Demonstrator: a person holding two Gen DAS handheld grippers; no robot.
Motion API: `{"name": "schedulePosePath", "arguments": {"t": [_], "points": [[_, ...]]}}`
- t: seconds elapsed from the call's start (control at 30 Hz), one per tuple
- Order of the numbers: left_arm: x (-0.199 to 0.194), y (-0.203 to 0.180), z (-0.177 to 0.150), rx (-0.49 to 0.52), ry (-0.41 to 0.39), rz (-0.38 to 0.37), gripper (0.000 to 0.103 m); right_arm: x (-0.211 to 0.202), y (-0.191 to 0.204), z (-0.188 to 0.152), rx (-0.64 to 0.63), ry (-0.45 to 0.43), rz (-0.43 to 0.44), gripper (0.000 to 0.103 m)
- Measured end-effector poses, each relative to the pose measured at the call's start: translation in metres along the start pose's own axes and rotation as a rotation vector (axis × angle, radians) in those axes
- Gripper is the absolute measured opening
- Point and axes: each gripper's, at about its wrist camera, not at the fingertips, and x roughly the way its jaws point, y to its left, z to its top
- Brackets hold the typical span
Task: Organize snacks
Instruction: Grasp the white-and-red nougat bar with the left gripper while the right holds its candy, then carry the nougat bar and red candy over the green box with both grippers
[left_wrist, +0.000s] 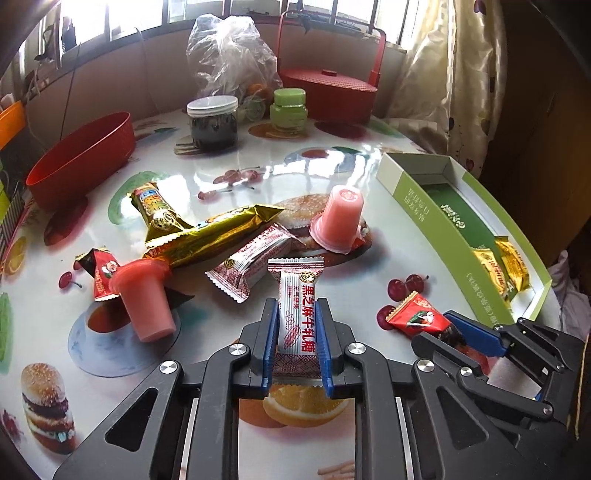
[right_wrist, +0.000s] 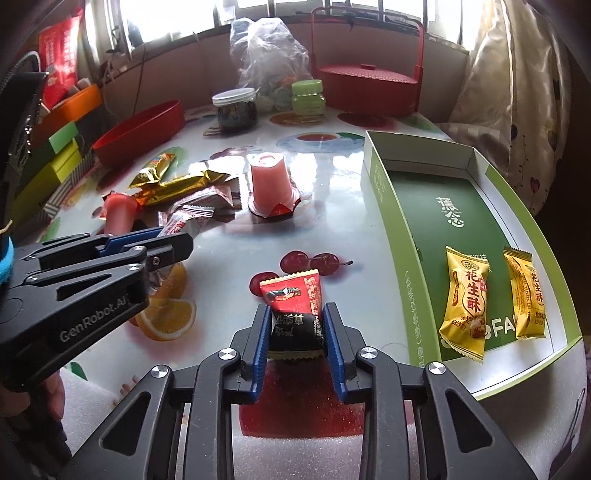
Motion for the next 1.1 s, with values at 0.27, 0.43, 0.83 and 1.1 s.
{"name": "schedulePosePath", "arguments": {"t": [0.27,0.43,0.83,1.1], "points": [[-0.017,-0.003,0.001,0.006,-0.034,-0.015,0.020,-0.015,0.000,0.001,0.011,-0.049,0.010,0.026],[-0.026,-0.006,0.003,0.015,-0.052,-0.024,0.020,-0.024,-0.003,0.003,0.026,-0.073,0.013,0.026],[-0.035,-0.022,0.010,0.034,-0.074,-0.069,0.020,-0.045,-0.018,0.008,0.072,-0.130,0.000,0.026],[-0.032,-0.045,0.019,0.059,-0.074,-0.132,0.020,-0.059,-0.044,0.008,0.131,-0.160,-0.044,0.026]]}}
